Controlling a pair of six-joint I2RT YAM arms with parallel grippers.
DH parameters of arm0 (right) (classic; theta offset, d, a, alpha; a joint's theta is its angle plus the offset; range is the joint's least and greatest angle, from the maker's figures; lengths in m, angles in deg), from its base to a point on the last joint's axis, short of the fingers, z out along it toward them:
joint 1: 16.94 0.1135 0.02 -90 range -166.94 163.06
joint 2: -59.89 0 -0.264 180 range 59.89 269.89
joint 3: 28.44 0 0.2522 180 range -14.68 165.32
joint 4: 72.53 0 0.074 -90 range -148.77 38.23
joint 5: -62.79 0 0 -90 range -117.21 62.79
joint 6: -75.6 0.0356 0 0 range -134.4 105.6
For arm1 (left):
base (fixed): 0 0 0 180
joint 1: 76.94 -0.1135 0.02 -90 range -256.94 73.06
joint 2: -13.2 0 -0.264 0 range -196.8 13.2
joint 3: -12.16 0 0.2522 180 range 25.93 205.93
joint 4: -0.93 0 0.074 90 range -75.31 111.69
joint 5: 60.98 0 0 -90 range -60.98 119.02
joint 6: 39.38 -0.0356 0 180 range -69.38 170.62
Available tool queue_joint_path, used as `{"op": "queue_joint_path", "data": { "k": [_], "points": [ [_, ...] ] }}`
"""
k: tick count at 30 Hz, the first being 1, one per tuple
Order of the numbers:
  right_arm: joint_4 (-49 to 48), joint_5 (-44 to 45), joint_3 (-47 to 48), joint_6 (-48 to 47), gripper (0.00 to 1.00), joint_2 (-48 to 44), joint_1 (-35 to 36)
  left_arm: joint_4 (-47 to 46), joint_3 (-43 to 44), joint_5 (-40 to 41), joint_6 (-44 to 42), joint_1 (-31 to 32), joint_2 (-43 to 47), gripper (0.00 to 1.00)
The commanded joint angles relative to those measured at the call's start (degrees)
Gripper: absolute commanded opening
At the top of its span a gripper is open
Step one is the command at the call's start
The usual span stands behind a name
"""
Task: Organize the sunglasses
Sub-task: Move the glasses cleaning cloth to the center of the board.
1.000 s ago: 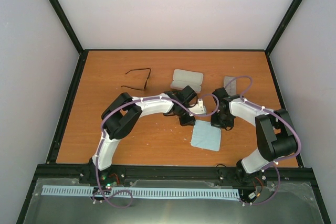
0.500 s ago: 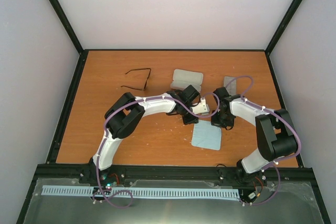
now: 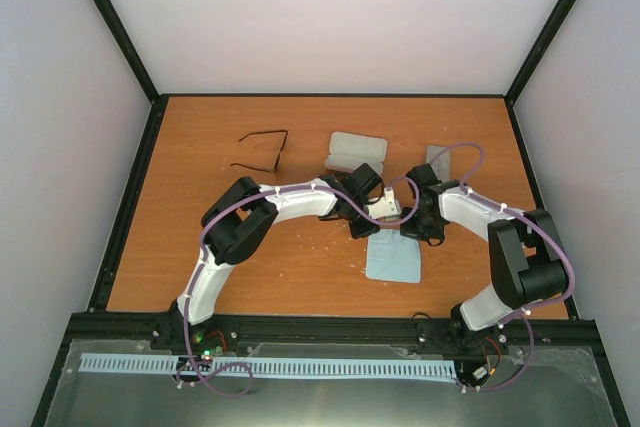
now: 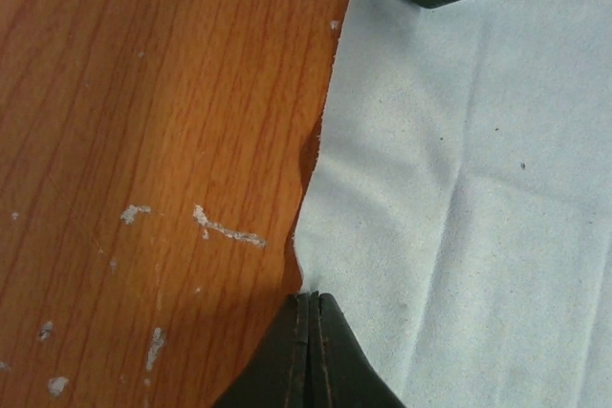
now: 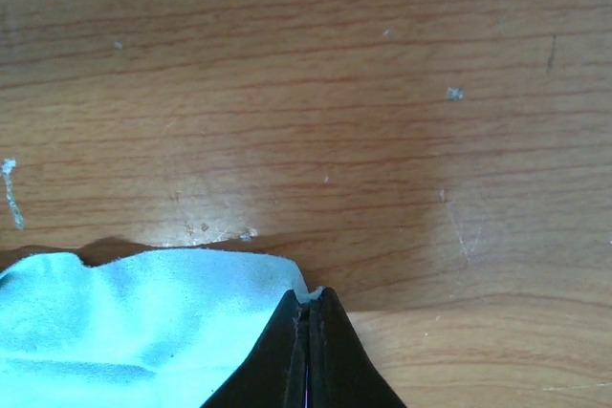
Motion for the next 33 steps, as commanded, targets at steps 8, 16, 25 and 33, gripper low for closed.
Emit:
{"op": "queue_joint_path", "data": {
  "k": [8, 16, 25, 33],
  "points": [
    [-2.86, -0.75, 1.76, -0.7, 0.03, 1.64, -0.05, 0.24, -0.28, 5.9, -1.89, 1.71, 0.93, 0.01],
    [-4.12, -3.28, 6.6, -3.34, 0.03, 6.76, -1.06, 0.63, 2.33, 7.42, -2.74, -1.34, 1.05, 0.01],
    [-4.88, -6.22, 12.8, -6.32, 0.03, 12.47, -3.29, -0.33, 4.15, 9.45, -1.95, -4.41, 1.0, 0.01],
    [-4.97, -9.54, 17.31, -8.09, 0.03, 15.87, -6.07, 0.18, 10.07, 10.48, -2.7, -8.01, -0.68, 0.0]
  ]
}}
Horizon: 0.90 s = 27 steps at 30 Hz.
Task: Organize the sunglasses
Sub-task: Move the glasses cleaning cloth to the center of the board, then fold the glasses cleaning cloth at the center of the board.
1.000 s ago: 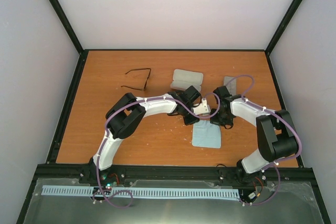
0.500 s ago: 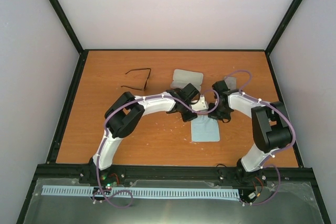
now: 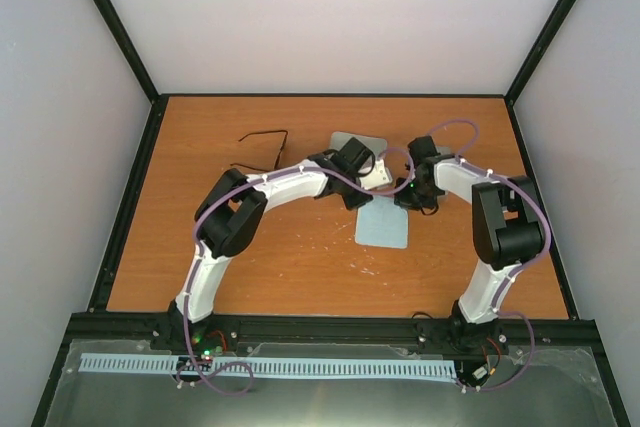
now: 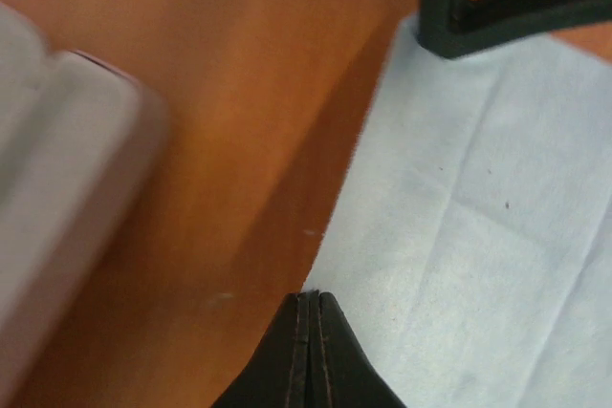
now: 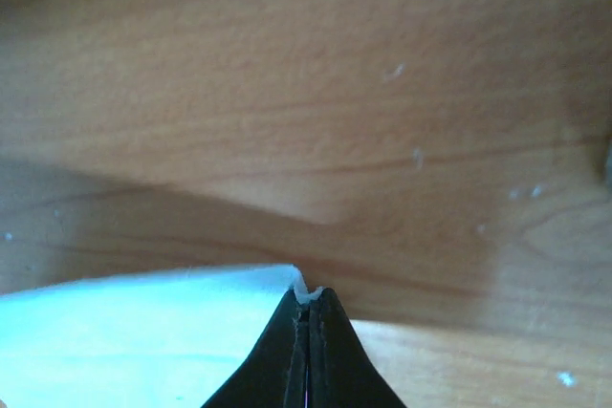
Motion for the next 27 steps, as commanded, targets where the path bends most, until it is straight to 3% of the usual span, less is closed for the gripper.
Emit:
{"op": "queue_joint_path", "data": {
  "k": [1, 12, 27],
  "points": [
    [-0.51, -2.58, 3.01, -2.05, 0.03, 2.12, -1.76, -0.03, 5.61, 1.14, -1.68, -2.45, -1.2, 0.01],
    [-3.4, -5.88, 4.39, -5.34, 0.03, 1.26, -4.17, 1.19, 10.76, -0.02, -1.85, -2.95, -5.0, 0.01],
    [-8.1, -12.77, -1.05, -7.81, 0.03, -2.8, -4.82, 1.0, 8.9, 0.95, -1.23, -2.97, -4.49, 0.01]
  ]
}}
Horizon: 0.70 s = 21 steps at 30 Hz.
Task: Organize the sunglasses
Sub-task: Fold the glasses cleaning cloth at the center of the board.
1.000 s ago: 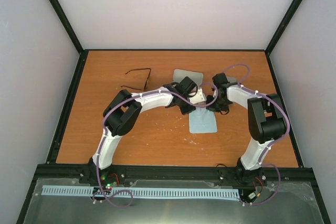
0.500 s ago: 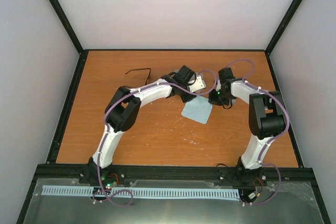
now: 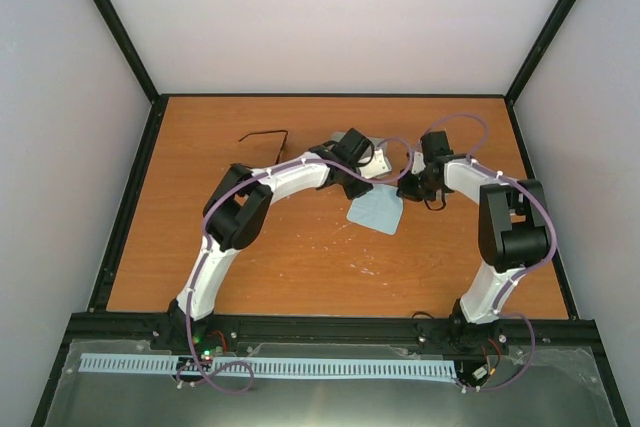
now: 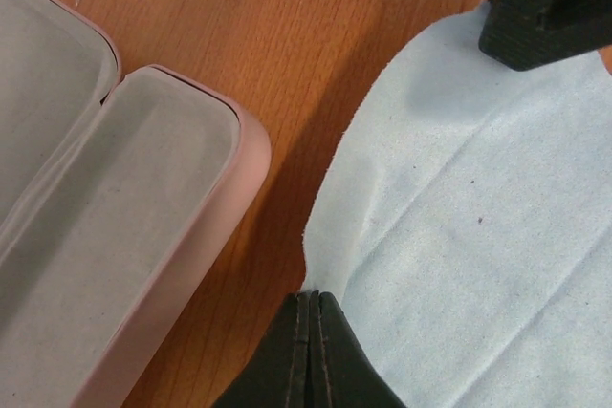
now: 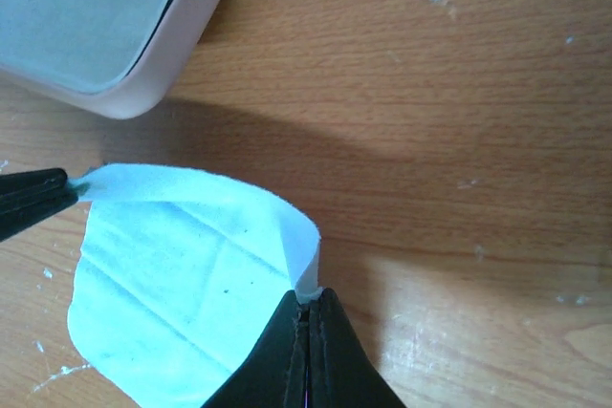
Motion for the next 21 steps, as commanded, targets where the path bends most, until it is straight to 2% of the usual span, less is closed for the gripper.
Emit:
{"op": "queue_joint_path", "data": {
  "k": [1, 10, 21],
  "points": [
    [-1.63, -2.61, -1.49, -1.55, 0.03, -2.25, -0.36, 0.29, 0.3, 0.12, -0.18, -0.22, 1.17, 0.01],
    [-1.96, -4.23, -4.15, -2.33, 0.03, -4.51, -0.32, -2.55, -6.01, 0.02, 0.84, -0.22, 4.96, 0.01],
    [-3.02, -6.48, -7.34, -2.02, 0.03, -7.3, -0.27, -4.33, -8.0, 0.31, 2.31, -0.2, 7.16, 0.01]
  ]
}}
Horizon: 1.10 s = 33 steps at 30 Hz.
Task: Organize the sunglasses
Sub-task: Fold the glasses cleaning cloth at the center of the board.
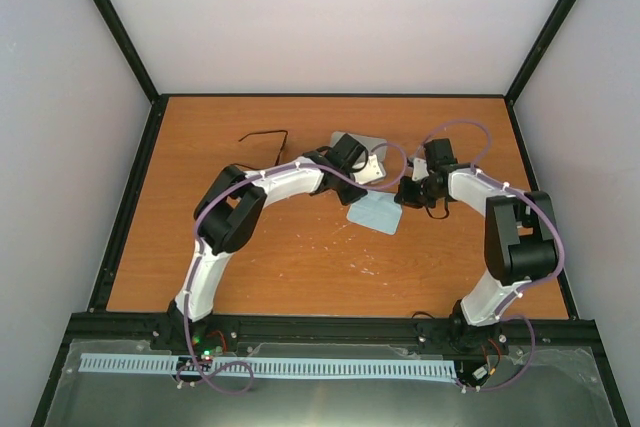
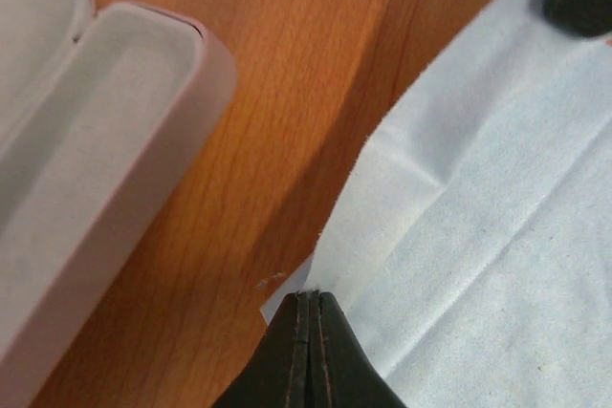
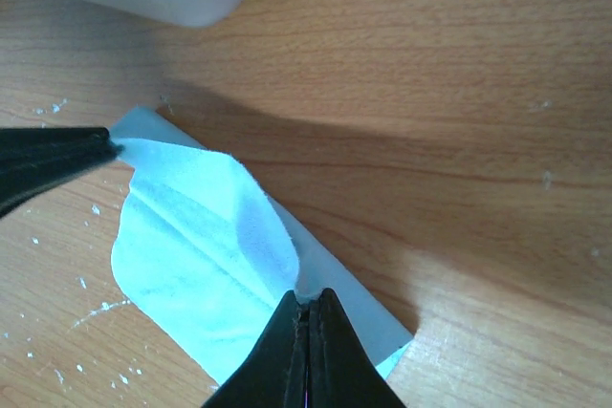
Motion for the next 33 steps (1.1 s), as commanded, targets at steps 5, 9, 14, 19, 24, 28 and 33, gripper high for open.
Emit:
{"op": "queue_joint_path", "data": {
  "k": [5, 9, 14, 19, 24, 28, 33],
  "points": [
    [-1.22, -3.11, -2.88, -0.62, 0.03, -2.3, -0.23, -3.4, -2.84, -0.35, 2.16, -0.2, 4.63, 0.01],
    [-1.46, -4.15, -4.23, -0.54, 0.03, -2.85, -0.1, -4.27, -5.53, -0.82, 2.59, -0.17, 5.84, 0.01],
    [-1.54, -4.8, -5.41, -0.53, 0.03, -3.41, 0.4, -5.21, -8.68, -1.36, 3.2, -0.16, 7.37, 0.01],
    [-1.79, -5.12, -6.25, -0.21, 0.03, -2.83, 1.77, -5.74, -10.47, -1.77, 3.52, -0.16, 8.52, 0.01],
    [-2.21, -5.13, -8.16, 0.43, 0.03, -3.24, 2.99, -6.11, -11.97, -1.98, 3.77, -0.12, 9.88, 0.01],
    [-2.93, -4.98, -9.62, 0.93, 0.03, -3.68, 3.11, -6.53, -12.94, -2.79, 4.25, -0.08, 10.3, 0.01],
    [-3.63, -3.65, -10.27, 0.94, 0.03, -3.17, 3.15, -7.03, -13.94, -3.66, 4.87, 0.14, 10.12, 0.03]
  ]
}}
